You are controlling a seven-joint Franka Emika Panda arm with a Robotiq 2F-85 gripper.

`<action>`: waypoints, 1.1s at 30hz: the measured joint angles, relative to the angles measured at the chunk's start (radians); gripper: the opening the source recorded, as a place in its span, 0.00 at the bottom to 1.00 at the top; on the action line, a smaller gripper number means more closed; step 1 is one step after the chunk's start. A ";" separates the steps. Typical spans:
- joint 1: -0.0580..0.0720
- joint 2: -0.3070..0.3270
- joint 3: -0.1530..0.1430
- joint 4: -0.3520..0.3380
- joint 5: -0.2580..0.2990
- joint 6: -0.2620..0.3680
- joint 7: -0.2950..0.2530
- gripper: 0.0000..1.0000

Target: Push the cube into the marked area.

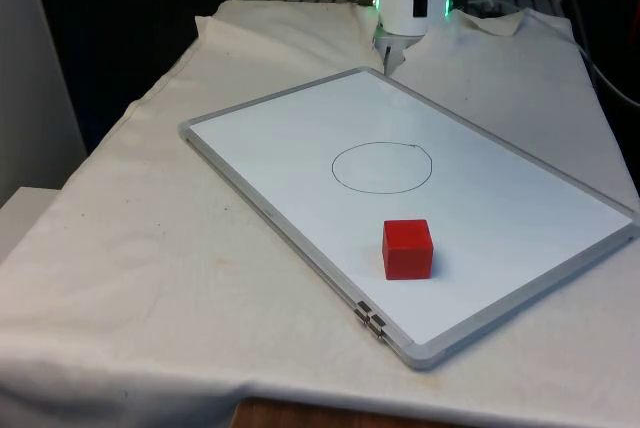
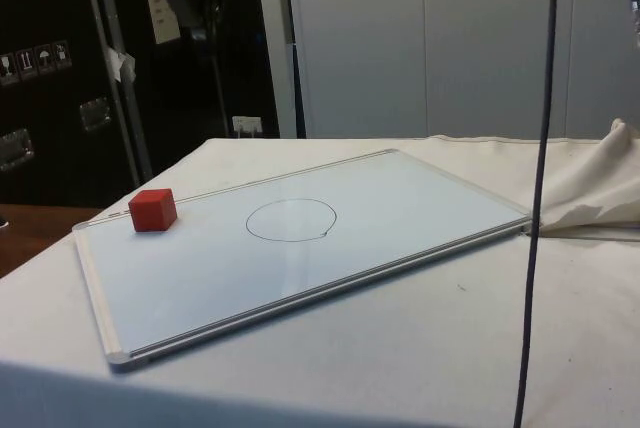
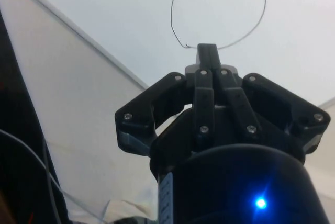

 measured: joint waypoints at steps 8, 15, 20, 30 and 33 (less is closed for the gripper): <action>-0.007 0.080 0.000 0.069 0.037 0.024 -0.006 0.00; -0.013 0.154 0.000 0.145 0.049 0.053 -0.006 0.00; -0.017 0.190 0.000 0.180 0.050 0.077 -0.006 0.00; -0.020 0.268 -0.002 0.229 0.048 0.163 -0.010 0.00; -0.022 0.307 -0.002 0.257 0.048 0.188 -0.012 0.00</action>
